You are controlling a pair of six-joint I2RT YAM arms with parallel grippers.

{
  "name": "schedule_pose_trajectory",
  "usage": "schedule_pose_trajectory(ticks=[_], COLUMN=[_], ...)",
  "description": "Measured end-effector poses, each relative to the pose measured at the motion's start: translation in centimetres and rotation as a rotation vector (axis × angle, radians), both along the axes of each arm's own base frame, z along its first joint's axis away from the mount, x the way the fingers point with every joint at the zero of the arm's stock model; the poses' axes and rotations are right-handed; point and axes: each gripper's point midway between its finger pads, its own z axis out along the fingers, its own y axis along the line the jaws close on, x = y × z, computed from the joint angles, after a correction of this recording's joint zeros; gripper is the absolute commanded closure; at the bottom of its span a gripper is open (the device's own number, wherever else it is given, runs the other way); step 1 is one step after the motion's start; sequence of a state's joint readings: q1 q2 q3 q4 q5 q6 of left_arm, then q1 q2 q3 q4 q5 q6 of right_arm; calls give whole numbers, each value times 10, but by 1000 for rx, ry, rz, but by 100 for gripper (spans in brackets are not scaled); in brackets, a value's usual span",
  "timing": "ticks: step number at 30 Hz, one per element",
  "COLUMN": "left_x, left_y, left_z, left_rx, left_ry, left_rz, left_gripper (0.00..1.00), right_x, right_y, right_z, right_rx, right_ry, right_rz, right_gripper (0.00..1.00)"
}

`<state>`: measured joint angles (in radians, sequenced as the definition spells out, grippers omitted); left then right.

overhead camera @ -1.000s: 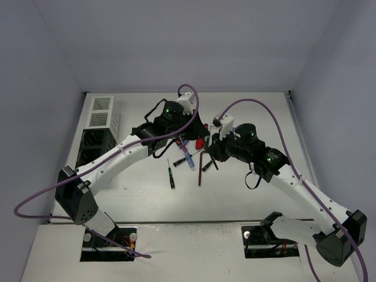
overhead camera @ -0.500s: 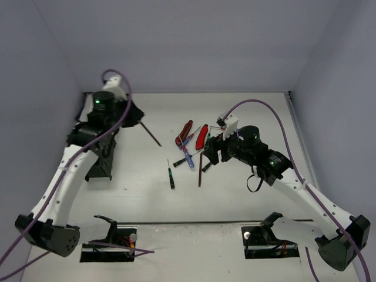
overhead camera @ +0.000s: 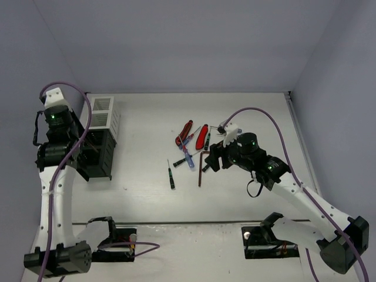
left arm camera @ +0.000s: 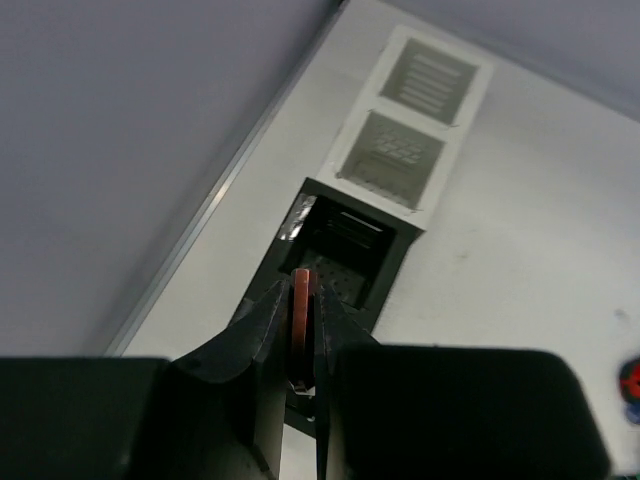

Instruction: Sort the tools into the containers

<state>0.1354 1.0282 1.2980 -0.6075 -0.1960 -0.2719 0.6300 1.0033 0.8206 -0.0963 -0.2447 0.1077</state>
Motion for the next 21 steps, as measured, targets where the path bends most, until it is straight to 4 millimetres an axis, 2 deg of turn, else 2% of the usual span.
schedule_pose_trajectory(ticks=[4, 7, 11, 12, 18, 21], left_x=[13, 15, 13, 14, 17, 17], left_y=[25, 34, 41, 42, 45, 45], left_z=[-42, -73, -94, -96, -112, -117], left_rx=[-5, -17, -28, -29, -46, -57], left_ry=[103, 157, 192, 191, 192, 195], left_rz=[76, 104, 126, 129, 158, 174], left_gripper=[100, 100, 100, 98, 66, 51], right_x=[-5, -8, -8, -8, 1, 8], right_y=[-3, -4, -5, -5, -10, -14], right_z=[-1, -2, -2, -3, -15, -29], right_rx=[9, 16, 22, 22, 1, -28], right_ry=[-2, 0, 7, 9, 44, 82], right_rz=[1, 0, -14, -19, -92, -149], right_gripper=[37, 37, 37, 37, 39, 47])
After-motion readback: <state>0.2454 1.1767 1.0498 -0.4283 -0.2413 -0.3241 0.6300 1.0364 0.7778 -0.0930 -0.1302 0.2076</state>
